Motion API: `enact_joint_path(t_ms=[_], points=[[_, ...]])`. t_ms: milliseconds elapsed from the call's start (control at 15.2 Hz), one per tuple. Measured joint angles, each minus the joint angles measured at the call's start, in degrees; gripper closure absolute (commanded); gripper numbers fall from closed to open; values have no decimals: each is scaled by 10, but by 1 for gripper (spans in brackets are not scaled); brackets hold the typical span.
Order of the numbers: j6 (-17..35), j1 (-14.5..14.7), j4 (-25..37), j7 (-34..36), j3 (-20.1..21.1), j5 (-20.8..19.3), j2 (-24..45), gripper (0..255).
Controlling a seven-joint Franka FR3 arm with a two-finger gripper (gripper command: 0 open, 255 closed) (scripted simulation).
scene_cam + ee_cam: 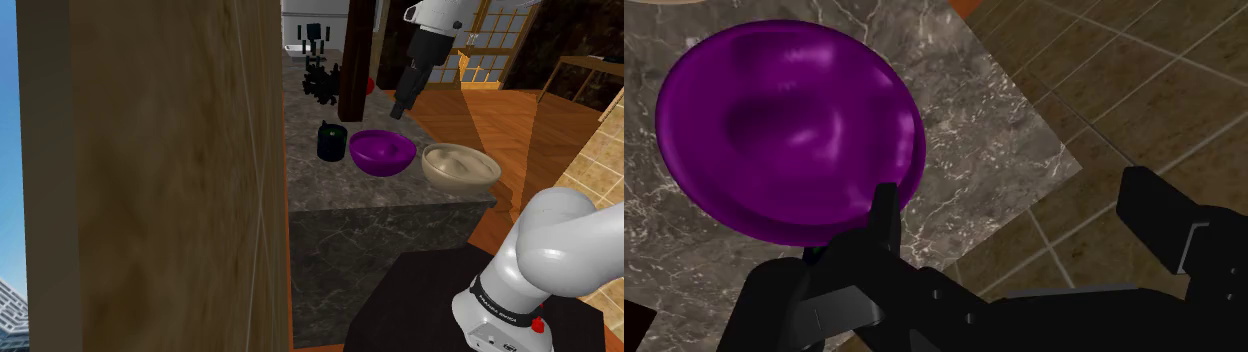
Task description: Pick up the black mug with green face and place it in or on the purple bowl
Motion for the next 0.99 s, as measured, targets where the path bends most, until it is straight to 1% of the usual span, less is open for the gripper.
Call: enact_joint_path(t_ms=[132, 264, 528, 990], points=[[7, -1, 3, 3, 1, 0, 10, 0], [26, -5, 12, 14, 2, 1, 43, 0], [65, -16, 49, 40, 3, 1, 125, 0], [118, -32, 134, 83, -3, 0, 276, 0]])
